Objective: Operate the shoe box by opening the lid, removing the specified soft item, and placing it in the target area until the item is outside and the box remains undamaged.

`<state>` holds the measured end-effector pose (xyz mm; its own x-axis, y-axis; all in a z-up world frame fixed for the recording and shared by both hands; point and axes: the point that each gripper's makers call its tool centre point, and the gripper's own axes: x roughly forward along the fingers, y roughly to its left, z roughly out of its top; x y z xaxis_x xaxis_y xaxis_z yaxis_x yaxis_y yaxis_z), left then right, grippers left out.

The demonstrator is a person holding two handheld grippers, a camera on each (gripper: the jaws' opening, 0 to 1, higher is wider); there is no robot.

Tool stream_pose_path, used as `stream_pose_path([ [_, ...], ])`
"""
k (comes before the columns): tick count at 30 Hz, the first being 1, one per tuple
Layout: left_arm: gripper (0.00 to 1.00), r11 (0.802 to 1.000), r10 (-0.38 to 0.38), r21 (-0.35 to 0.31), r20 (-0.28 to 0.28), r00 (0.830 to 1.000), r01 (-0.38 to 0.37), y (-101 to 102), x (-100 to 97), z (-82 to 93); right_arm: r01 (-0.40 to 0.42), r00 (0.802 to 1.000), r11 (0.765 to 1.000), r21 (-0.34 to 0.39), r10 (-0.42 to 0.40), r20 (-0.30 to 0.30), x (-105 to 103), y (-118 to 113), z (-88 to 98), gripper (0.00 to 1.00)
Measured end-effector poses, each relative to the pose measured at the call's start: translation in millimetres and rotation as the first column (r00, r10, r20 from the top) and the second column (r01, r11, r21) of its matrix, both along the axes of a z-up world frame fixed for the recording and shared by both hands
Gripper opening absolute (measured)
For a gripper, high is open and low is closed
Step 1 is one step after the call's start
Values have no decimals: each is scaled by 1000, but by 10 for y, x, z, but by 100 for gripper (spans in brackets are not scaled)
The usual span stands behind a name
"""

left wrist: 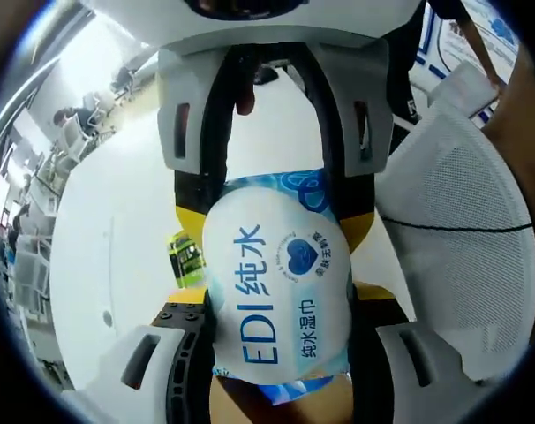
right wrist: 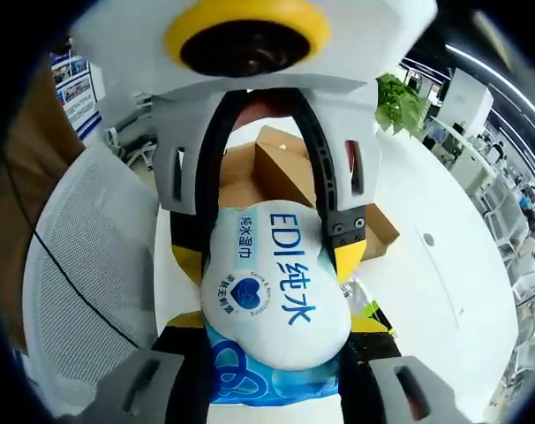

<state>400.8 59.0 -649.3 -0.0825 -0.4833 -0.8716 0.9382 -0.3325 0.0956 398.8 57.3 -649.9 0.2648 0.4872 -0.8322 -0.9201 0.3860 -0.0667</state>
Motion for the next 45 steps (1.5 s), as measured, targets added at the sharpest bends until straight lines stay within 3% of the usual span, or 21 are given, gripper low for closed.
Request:
stream_pose_path([
  [31, 60, 987, 109, -113, -20, 994, -110, -666, 463, -126, -75, 997, 992, -98, 73, -21, 471, -652, -185, 54],
  [38, 59, 980, 144, -132, -57, 988, -150, -769, 555, -175, -116, 993, 984, -136, 113, -27, 576, -752, -291, 54],
  [45, 57, 985, 139, -100, -38, 990, -142, -777, 659, -372, -127, 991, 984, -127, 122, -45, 692, -748, -469, 54],
])
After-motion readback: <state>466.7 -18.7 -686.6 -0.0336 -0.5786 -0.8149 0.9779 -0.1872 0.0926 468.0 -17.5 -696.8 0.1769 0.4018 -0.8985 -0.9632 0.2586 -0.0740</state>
